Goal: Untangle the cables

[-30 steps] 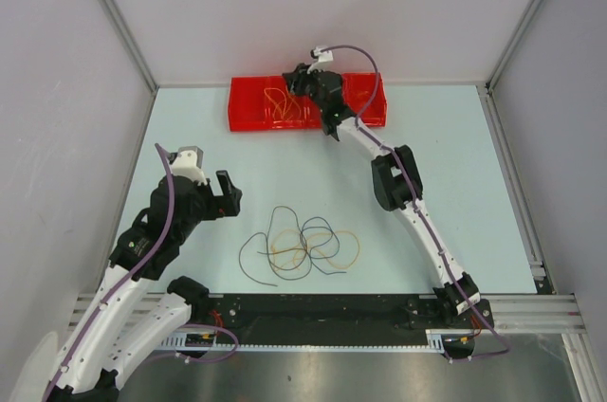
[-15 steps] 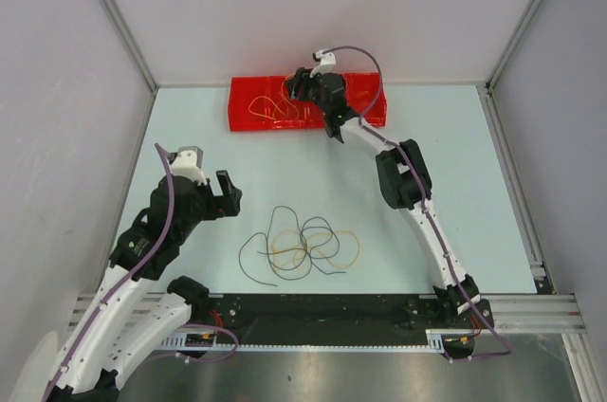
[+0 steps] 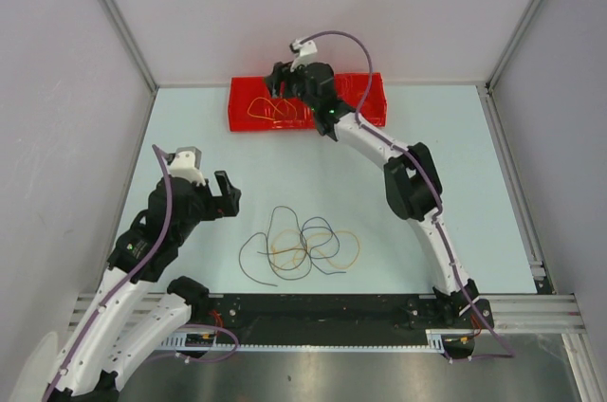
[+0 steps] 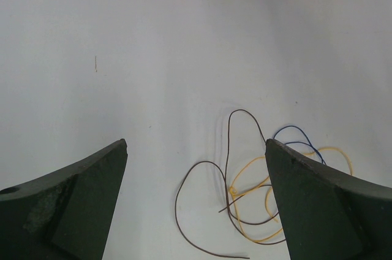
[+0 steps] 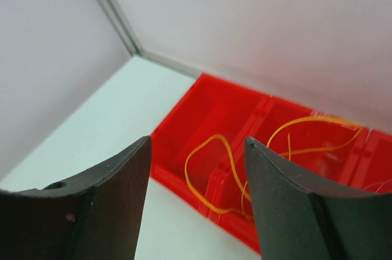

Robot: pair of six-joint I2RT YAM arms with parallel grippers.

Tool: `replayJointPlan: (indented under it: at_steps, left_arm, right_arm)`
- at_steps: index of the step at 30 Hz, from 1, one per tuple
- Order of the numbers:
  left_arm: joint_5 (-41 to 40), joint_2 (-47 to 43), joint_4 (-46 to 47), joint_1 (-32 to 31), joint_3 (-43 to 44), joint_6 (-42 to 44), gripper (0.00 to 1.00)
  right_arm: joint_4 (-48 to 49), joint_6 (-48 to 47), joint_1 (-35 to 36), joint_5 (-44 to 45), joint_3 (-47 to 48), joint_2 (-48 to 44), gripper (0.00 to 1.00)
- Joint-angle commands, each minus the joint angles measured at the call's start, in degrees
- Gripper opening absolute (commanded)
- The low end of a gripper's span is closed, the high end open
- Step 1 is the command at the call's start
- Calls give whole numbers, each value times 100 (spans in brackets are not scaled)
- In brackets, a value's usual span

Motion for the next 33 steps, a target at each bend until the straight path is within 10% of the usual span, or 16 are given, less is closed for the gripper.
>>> replayJointPlan:
  at_steps: [1, 14, 33]
  left_arm:
    - [12, -79, 140, 53, -18, 73, 100]
    - [91, -185, 167, 45, -36, 99, 100]
    - [144, -238, 184, 53, -45, 135, 100]
  right_arm:
    - [-809, -1047, 465, 529, -205, -180, 64]
    - [-2566, -1541, 642, 802, 1086, 796, 63]
    - [-1962, -2464, 1081, 1945, 1316, 1253, 61]
